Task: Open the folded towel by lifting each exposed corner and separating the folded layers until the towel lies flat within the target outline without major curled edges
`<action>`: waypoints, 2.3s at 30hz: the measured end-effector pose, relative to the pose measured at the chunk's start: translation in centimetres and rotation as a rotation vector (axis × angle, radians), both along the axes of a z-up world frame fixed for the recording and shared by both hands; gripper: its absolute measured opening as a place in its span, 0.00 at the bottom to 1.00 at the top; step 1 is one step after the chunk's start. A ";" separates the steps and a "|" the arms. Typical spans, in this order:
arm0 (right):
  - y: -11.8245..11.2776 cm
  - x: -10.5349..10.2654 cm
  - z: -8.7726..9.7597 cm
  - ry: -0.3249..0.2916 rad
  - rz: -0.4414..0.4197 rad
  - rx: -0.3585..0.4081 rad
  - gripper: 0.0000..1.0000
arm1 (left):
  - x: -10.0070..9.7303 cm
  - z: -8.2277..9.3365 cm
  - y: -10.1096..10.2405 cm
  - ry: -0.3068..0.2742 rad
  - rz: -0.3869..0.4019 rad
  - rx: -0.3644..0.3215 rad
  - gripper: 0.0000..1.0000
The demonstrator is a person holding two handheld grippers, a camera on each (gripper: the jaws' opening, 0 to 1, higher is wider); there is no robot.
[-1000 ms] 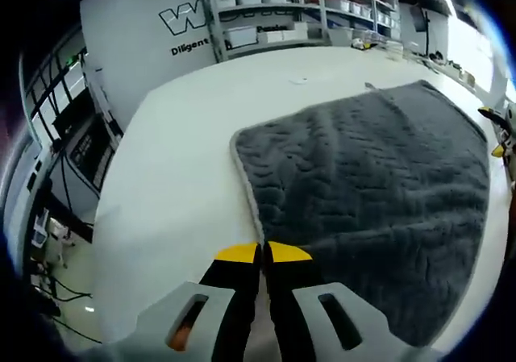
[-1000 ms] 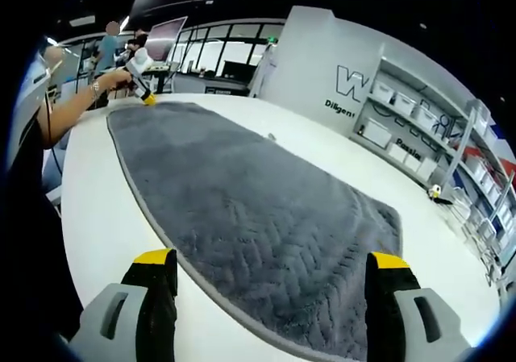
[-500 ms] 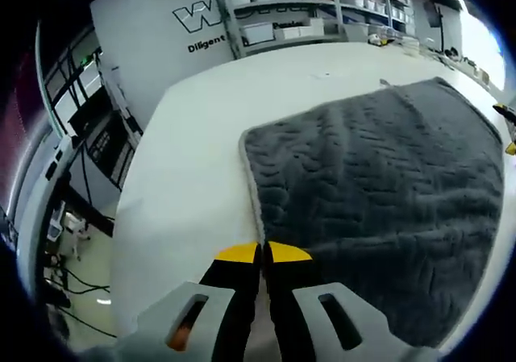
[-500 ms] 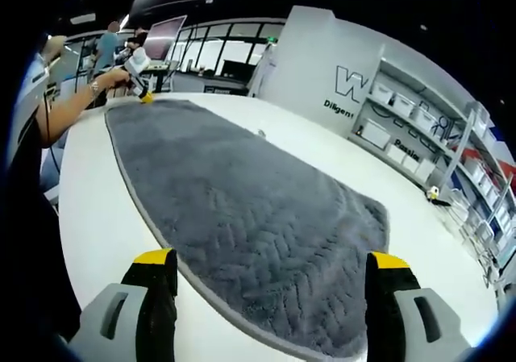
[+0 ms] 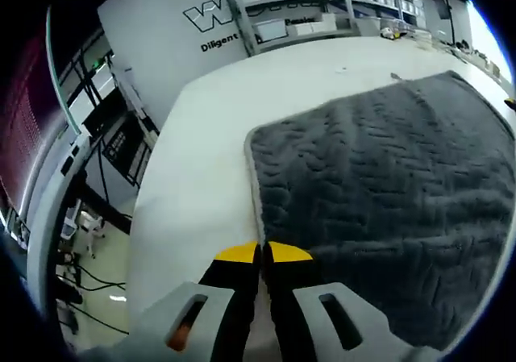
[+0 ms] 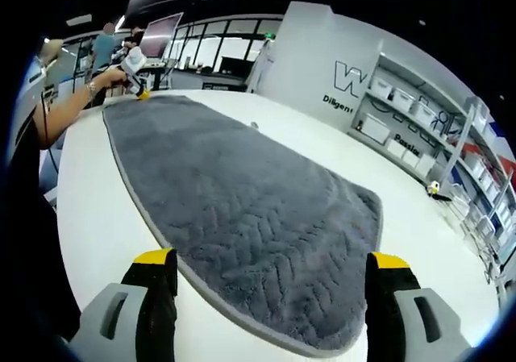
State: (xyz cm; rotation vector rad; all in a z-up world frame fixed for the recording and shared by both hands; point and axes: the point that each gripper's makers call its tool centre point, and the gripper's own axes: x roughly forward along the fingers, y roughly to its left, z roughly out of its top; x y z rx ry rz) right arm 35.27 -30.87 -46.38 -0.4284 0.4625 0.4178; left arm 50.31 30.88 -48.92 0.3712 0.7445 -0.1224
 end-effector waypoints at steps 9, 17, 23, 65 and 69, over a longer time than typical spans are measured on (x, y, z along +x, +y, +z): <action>-0.5 -0.2 -0.4 0.025 -0.026 0.002 0.99 | -0.3 1.1 0.3 -0.094 0.002 0.033 0.30; -0.5 0.1 -0.3 0.030 -0.047 0.023 0.99 | -1.4 1.6 -1.9 -0.098 -0.043 0.000 0.56; 0.0 -0.1 0.0 0.026 -0.030 0.035 0.99 | -1.9 2.6 -4.8 -0.158 -0.109 -0.089 0.83; 0.4 0.4 0.9 0.039 -0.054 0.017 0.99 | -12.4 5.8 -13.8 -0.297 -0.272 -0.352 0.99; 0.2 0.4 0.9 0.041 -0.063 0.019 0.99 | -13.5 6.0 -13.7 -0.319 -0.266 -0.383 0.99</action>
